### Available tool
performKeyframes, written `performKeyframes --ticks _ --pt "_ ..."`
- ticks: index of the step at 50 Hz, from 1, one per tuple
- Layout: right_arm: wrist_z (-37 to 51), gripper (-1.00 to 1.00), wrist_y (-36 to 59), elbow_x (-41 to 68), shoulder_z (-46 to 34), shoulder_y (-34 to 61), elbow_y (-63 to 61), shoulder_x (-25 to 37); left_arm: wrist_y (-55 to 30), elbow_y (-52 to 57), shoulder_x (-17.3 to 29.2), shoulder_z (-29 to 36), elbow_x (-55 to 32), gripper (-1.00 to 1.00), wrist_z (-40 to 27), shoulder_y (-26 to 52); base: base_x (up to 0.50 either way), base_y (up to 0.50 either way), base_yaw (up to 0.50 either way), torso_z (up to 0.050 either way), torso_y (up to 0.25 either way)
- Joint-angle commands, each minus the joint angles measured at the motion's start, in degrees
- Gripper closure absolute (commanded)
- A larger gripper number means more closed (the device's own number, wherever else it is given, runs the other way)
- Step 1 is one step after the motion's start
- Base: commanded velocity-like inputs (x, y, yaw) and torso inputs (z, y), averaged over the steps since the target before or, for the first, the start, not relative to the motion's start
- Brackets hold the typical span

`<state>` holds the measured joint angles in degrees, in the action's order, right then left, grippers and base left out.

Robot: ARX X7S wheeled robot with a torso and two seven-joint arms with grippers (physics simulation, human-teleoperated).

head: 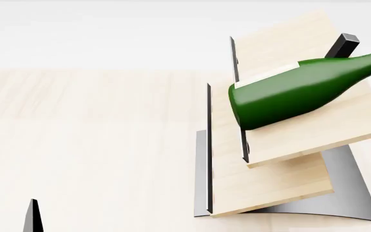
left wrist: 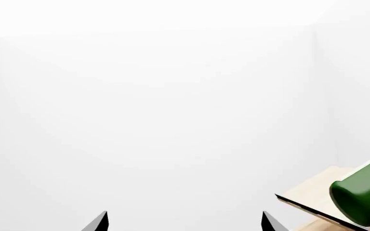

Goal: Put the wine bottle on the wine rack.

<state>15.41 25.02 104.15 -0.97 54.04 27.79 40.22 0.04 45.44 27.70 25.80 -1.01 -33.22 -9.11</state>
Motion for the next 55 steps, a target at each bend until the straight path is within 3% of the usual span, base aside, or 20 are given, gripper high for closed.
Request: performKeyframes --ticks 1,4,5,42,55 --pt "-0.99 1.0 -0.19 -0.85 0.55 -0.28 -0.83 0.01 -0.06 0.03 0.08 0.13 0.01 -1.0 -0.09 0.03 0.0 0.0 0.0 0.0 0.0" --pt "-1.22 1.0 0.43 -0.46 0.41 -0.06 -0.35 -0.03 -0.05 0.05 0.12 0.12 -0.01 -1.0 -0.14 0.02 0.0 0.0 0.0 0.0 0.0" --pt "-1.28 -1.0 0.52 -0.47 0.36 -0.02 -0.31 -0.01 -0.04 0.04 0.12 0.15 -0.02 -1.0 -0.14 0.02 0.0 0.0 0.0 0.0 0.0" --pt "-0.97 -1.0 -0.92 1.23 4.22 -4.95 -3.51 2.36 0.04 -0.04 0.38 0.58 0.06 -1.0 -0.45 0.14 0.0 0.0 0.0 0.0 0.0" --pt "0.18 -1.0 -5.58 -0.54 8.17 -11.95 -10.81 3.46 0.01 0.01 0.44 0.68 0.1 -1.0 -0.61 0.2 0.0 0.0 0.0 0.0 0.0"
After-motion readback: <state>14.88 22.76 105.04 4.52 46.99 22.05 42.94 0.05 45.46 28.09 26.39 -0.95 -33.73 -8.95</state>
